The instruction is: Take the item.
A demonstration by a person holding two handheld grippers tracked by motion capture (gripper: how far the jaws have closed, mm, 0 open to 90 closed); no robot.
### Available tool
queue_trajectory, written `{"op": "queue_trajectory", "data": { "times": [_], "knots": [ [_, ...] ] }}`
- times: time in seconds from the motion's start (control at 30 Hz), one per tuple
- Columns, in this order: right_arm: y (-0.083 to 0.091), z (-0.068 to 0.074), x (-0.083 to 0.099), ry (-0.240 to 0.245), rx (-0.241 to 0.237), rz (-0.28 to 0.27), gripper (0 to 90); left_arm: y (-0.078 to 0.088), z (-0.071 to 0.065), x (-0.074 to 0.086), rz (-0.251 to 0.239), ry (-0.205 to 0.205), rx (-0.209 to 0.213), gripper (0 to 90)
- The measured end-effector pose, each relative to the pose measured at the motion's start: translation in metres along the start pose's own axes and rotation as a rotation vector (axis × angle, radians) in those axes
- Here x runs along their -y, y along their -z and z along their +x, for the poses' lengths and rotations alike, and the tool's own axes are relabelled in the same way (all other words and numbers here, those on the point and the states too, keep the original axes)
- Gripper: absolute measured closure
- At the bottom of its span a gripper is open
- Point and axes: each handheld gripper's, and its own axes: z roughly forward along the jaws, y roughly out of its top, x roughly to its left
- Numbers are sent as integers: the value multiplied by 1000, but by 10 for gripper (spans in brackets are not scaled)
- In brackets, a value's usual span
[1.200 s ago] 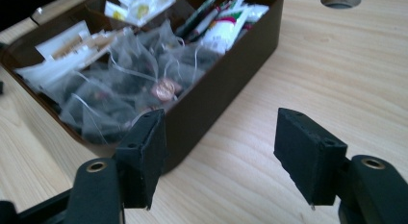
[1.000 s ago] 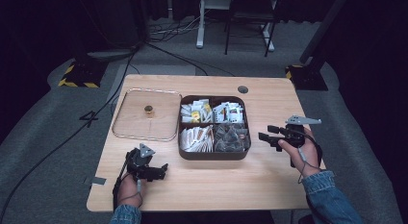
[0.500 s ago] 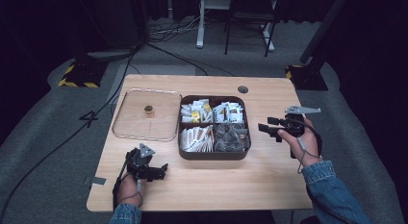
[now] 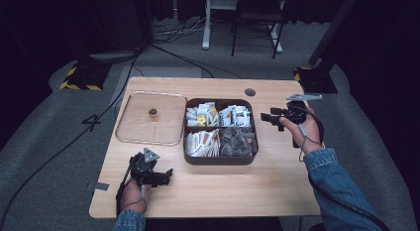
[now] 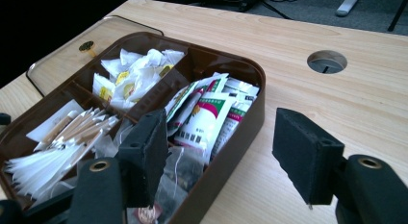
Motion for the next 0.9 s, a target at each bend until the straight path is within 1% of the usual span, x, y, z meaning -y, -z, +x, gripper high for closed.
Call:
{"op": "queue_trajectory", "data": {
  "times": [0.03,0.07,0.1,0.13,0.23,0.33,0.37,0.53,0.77,0.8,0.9],
  "knots": [
    [-2,0,-1,-1,-1,2,375,0,0,0,0,0,0,0],
    [-7,-1,-5,-6,-4,9,375,0,0,0,0,1,1,0],
    [-7,-1,-5,-6,-4,9,375,0,0,0,0,1,1,0],
    [-13,-2,-8,-14,-8,15,380,0,0,0,1,1,1,0],
    [-21,-3,-13,-28,-19,19,408,1,0,1,2,4,-1,0],
    [-26,-2,-15,-43,-30,29,423,1,0,1,1,5,-1,0],
    [-32,1,-18,-47,-37,39,429,1,0,1,1,6,-1,0],
    [-45,6,-24,-28,-40,49,430,1,0,1,1,7,-2,0],
    [-64,9,-25,-45,-38,79,457,0,0,1,-1,8,0,0],
    [-64,9,-25,-45,-38,79,457,0,0,1,-1,8,0,0],
    [-75,13,-24,-36,-34,103,511,0,0,1,0,8,-1,0]
  ]
}}
